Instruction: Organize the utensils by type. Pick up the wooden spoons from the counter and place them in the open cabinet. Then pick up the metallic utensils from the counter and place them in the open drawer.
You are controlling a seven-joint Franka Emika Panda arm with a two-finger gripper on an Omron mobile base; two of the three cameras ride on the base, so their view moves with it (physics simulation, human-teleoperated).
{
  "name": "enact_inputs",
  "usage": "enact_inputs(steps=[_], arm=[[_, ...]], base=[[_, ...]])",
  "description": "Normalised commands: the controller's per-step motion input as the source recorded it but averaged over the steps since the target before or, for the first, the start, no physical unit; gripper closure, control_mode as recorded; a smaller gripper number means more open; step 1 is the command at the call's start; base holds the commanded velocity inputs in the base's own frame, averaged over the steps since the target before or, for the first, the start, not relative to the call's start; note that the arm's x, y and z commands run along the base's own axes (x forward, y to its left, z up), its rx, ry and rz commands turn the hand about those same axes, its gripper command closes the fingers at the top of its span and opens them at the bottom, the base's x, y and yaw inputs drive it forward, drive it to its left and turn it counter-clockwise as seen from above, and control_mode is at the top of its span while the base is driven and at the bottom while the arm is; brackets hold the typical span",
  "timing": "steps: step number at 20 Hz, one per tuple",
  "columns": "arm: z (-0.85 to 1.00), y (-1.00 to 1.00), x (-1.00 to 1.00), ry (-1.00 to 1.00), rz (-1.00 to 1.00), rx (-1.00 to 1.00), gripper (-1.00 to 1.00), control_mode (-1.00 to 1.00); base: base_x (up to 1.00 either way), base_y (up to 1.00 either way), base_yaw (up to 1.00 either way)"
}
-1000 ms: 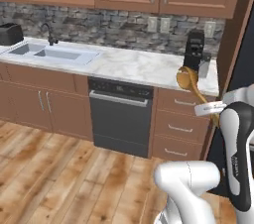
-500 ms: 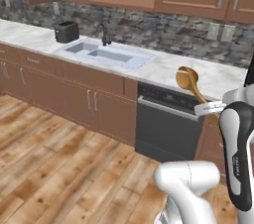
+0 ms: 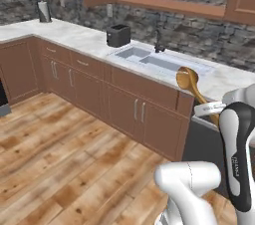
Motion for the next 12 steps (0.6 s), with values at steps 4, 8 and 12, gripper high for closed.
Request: enact_inputs(steps=[4, 8, 12], arm=[[0.0, 0.0, 0.0, 0.0, 0.0, 0.0, 1.0, 1.0], [0.0, 0.0, 0.0, 0.0, 0.0, 0.0, 1.0, 1.0], [0.0, 0.0, 0.0, 0.0, 0.0, 0.0, 1.0, 1.0]], base=[[0.94, 0.09, 0.32], [1.0, 0.16, 0.24], [1.0, 0.29, 0.17]])
